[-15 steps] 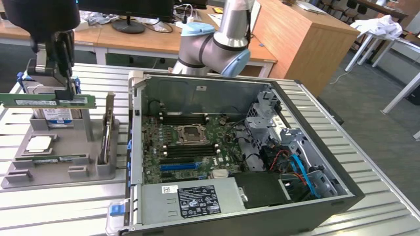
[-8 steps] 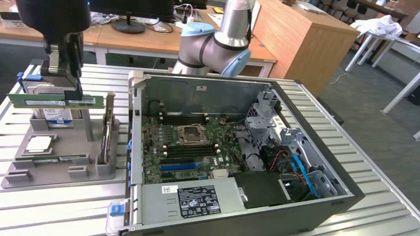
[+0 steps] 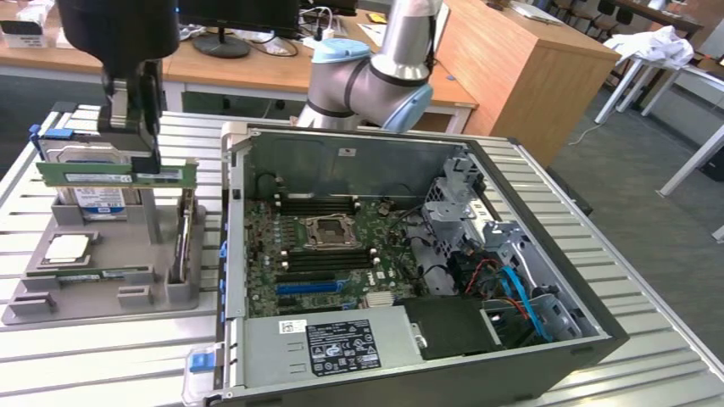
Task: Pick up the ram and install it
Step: 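Pick up the ram and move it above insertion slot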
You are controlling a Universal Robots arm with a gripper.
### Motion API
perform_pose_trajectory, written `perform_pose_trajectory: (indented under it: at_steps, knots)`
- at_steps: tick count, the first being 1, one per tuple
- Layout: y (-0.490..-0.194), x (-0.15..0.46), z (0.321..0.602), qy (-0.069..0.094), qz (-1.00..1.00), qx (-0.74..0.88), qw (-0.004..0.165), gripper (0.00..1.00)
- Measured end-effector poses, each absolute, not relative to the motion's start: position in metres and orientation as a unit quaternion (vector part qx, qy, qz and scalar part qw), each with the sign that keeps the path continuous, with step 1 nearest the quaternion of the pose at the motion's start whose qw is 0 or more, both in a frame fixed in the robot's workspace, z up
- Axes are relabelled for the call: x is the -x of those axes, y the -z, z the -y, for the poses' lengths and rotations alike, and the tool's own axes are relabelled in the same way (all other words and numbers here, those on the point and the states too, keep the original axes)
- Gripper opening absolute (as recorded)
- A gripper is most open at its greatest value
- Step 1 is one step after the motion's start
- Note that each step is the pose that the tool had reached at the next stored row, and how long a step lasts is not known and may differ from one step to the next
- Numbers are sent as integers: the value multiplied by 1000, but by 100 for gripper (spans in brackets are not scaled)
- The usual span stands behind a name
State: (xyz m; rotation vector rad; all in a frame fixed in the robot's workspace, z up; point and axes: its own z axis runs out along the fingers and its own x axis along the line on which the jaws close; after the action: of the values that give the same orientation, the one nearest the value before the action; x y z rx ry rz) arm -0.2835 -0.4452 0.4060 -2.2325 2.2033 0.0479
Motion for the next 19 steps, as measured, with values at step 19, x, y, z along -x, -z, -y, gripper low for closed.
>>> perform_pose_trajectory:
  at_steps: [19]
  knots:
    - [-406,240,445,-15,-702,712,2,11]
